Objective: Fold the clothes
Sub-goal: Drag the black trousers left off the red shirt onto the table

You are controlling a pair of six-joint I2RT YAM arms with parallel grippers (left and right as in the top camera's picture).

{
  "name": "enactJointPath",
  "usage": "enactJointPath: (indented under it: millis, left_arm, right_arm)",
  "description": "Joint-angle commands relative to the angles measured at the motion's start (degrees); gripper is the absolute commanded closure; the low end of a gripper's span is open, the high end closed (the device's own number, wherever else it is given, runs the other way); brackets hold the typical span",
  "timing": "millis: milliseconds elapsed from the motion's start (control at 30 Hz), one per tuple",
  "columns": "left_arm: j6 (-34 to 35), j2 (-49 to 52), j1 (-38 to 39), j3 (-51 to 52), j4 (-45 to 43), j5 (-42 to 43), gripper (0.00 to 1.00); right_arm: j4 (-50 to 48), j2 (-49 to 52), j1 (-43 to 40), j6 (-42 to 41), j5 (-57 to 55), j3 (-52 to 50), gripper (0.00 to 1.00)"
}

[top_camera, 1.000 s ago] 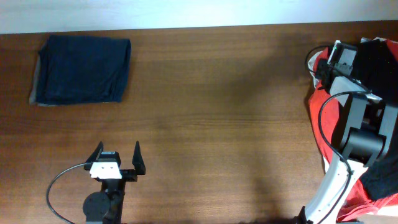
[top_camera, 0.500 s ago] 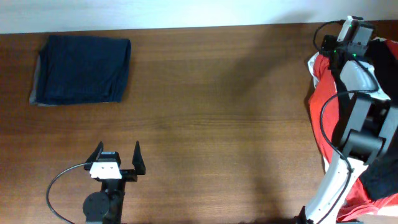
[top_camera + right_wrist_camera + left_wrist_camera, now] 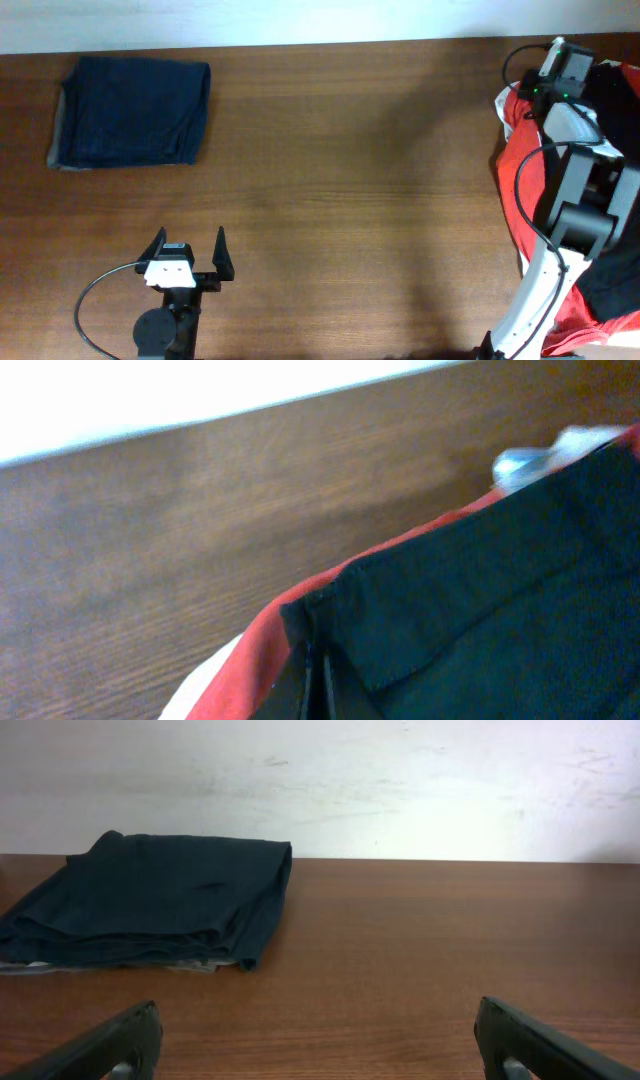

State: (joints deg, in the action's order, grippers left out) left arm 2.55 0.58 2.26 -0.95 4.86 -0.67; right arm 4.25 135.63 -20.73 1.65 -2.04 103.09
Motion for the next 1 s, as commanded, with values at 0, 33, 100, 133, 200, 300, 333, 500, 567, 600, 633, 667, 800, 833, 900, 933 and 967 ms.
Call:
enactJointPath:
  millis: [0,33,100,133,200,300,333,500,567,600,633,667,800,833,900,933,967]
  left_arm:
    - [-0.9,-0.3,-0.3,0.4,-0.1,0.3,0.01]
    - [-0.9,-0.3,-0.3,0.4,-0.1,0.3,0.00]
    - [-0.9,-0.3,-0.3,0.4,-0.1,0.3,0.01]
    - [-0.9,-0.3,-0.3,0.4,-0.1,0.3,0.00]
    - [-0.9,-0.3,-0.3,0.4,-0.1,0.3,0.01]
    - [-0.9,-0.3,-0.3,0.4,-0.1,0.3,0.01]
    - [-0.9,-0.3,-0.3,0.4,-0.1,0.3,0.01]
    - [-0.9,-0.3,-0.3,0.4,-0.1,0.3,0.01]
    - [-0.9,-0.3,-0.3,0.4,-0.1,0.3,0.01]
    - [-0.9,-0.3,-0.3,0.4,-0.1,0.3,0.01]
    - [-0.9,-0.3,-0.3,0.4,-0.1,0.3,0.01]
    - [-0.9,-0.3,-0.3,0.4,-0.1,0.3,0.01]
    - [-0.9,-0.3,-0.3,0.4,-0.1,0.3,0.01]
    - [-0.9,-0.3,-0.3,0.4,-0.1,0.3,0.01]
    - [-0.9,-0.3,-0.3,0.4,-0.1,0.3,0.01]
    - [-0.9,-0.3,-0.3,0.4,-0.1,0.3,0.01]
    - [-0.9,-0.3,-0.3,0.4,-0.1,0.3,0.01]
  right_arm:
    - [2.8,-4.5,-3.3,-0.6,0.0,0.8,0.96]
    - [4.4,-4.7,-4.2,-0.6,0.0,0.8,0.96]
    - [7.5,-5.6,-4.9,-0.6,0.2,0.8,0.96]
    - [8.5,-6.3,-4.8,-0.6,1.3,0.8,0.96]
    - [9.5,-10.1,-3.8,-0.7,8.5,0.8,0.96]
    - [12.0,-16.2,1.6,-4.3,21.2,0.8,0.96]
    - [15.3,-17.3,5.5,-4.3,22.7,0.8,0.96]
    - [33.9,-16.6,29.8,-4.3,25.8,-0.1,0.96]
    - [35.0,-15.2,39.5,-4.4,25.8,-2.4,0.96]
    - [34.9,-13.5,45.7,-8.4,24.0,-2.5,0.96]
    - [34.5,-12.2,50.5,-12.3,21.4,-2.5,0.96]
    - [32.9,-11.4,54.4,-14.5,20.6,-2.5,0.96]
    - [29.3,-10.5,65.0,-16.2,18.0,-2.5,0.96]
    - [29.1,-10.5,65.9,-16.2,18.1,-2.5,0.96]
    - [28.4,-10.5,66.2,-17.9,18.2,-2.5,0.96]
    - [27.1,-10.5,65.8,-18.9,19.8,-2.5,0.96]
    - [25.2,-10.5,65.5,-18.9,23.1,-2.5,0.96]
